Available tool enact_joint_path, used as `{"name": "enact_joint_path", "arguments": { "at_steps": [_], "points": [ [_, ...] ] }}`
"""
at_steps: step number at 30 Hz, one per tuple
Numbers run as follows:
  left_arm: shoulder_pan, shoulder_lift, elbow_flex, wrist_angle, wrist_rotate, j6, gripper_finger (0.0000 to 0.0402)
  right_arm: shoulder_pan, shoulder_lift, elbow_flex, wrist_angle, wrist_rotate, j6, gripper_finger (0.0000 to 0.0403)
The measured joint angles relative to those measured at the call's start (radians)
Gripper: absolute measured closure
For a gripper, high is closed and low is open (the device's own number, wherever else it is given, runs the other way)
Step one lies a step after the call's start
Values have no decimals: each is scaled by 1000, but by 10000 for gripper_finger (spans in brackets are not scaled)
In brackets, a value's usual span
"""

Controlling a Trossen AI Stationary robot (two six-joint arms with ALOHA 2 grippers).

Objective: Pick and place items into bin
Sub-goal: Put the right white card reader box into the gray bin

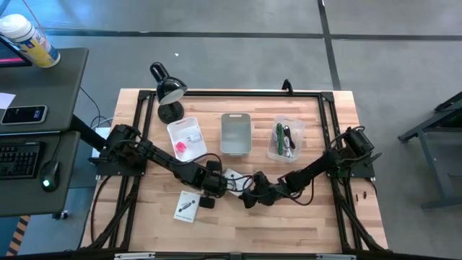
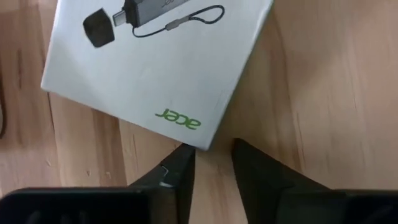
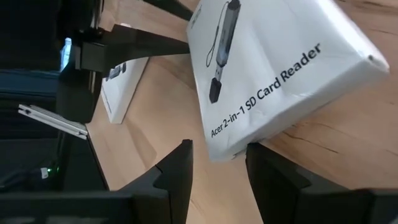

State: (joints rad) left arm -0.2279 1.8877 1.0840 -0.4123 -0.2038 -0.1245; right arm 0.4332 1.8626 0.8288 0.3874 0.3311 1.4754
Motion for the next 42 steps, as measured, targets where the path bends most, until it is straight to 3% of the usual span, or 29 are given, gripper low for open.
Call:
{"name": "enact_joint_path", "arguments": {
  "at_steps": [5,16,28,38,42],
  "points": [
    [0,1,-1,15,-9,-14,282,1,0,0,20,-3,-16,263],
    [0,1,-1,24,10,22,282,-16,0,0,-65,-3,54,263],
    [-2,3,1,36,27,12,396,-38,0,0,-124,-42,159,263],
    [-2,12,4,37,26,-11,370,-41,-7,4,-177,-61,203,263],
    [-2,18,5,39,35,-11,369,-41,-49,4,-279,-54,203,263]
  ]
}}
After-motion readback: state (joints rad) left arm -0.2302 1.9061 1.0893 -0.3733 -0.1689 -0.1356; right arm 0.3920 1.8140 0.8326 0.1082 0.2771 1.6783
